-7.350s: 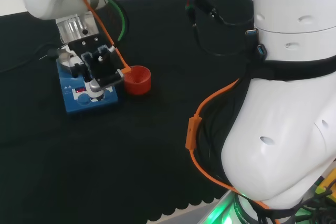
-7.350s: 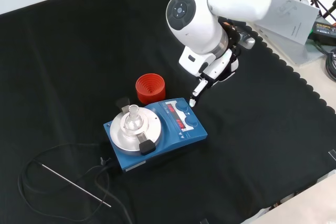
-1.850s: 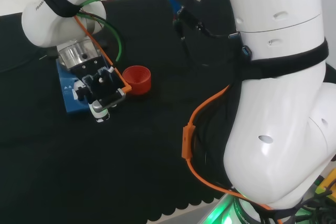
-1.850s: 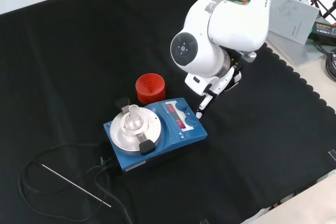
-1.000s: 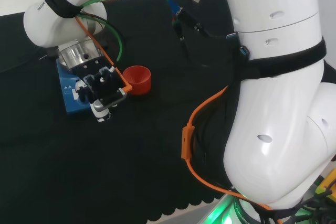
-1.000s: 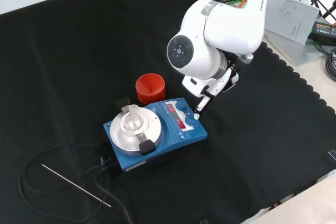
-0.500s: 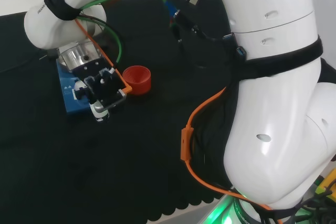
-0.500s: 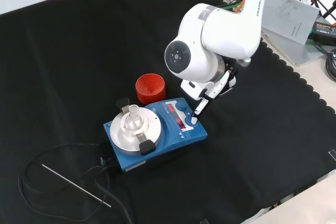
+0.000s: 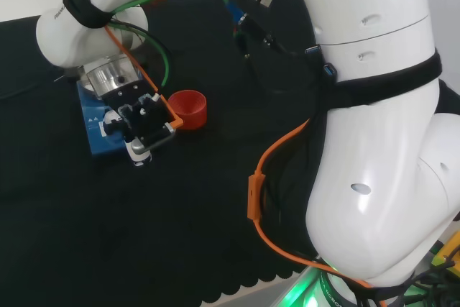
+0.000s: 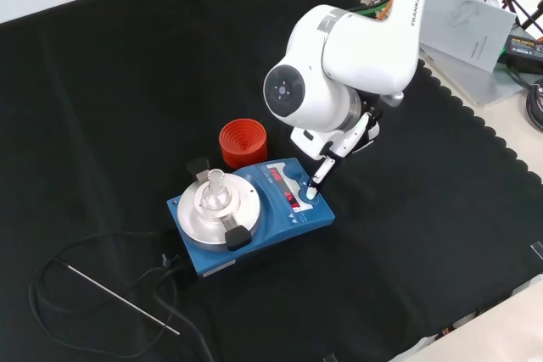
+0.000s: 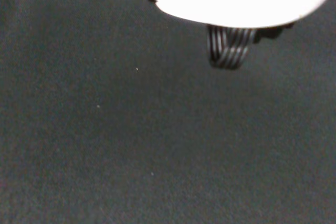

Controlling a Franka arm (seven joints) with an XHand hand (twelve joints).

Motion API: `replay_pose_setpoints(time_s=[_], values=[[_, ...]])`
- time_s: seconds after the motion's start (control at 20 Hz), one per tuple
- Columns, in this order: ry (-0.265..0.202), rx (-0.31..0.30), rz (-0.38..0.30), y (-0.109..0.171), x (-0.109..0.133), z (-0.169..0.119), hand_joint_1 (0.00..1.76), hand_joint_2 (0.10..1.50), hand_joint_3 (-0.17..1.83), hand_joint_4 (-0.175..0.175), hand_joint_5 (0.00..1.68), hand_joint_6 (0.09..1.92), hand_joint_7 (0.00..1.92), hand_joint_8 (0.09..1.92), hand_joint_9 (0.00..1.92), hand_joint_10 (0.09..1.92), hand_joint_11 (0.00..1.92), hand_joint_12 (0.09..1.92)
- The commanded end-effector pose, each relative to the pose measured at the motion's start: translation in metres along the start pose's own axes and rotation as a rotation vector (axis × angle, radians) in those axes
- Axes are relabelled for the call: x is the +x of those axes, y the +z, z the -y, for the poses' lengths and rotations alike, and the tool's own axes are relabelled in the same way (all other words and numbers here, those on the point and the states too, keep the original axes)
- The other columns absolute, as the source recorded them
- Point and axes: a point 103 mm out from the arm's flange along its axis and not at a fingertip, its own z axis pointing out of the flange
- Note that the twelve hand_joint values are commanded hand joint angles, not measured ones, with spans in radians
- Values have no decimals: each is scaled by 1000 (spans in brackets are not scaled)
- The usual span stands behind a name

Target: Turn on the heater.

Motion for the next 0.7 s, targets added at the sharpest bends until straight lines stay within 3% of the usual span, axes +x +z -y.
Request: replay_pose_setpoints(time_s=[0.05, 0.3, 0.7], values=[[-13, -34, 0, -17, -13, 42, 1549, 383, 1512, -42, 34, 404, 1654, 1534, 1682, 1465, 1421, 1353], [19, -60, -9, -35, -28, 76, 1545, 378, 1532, -40, 23, 380, 1652, 1543, 1681, 1467, 1424, 1360], [55, -110, -23, -49, -41, 106, 1544, 378, 1537, -37, 30, 361, 1652, 1547, 1682, 1468, 1425, 1365]])
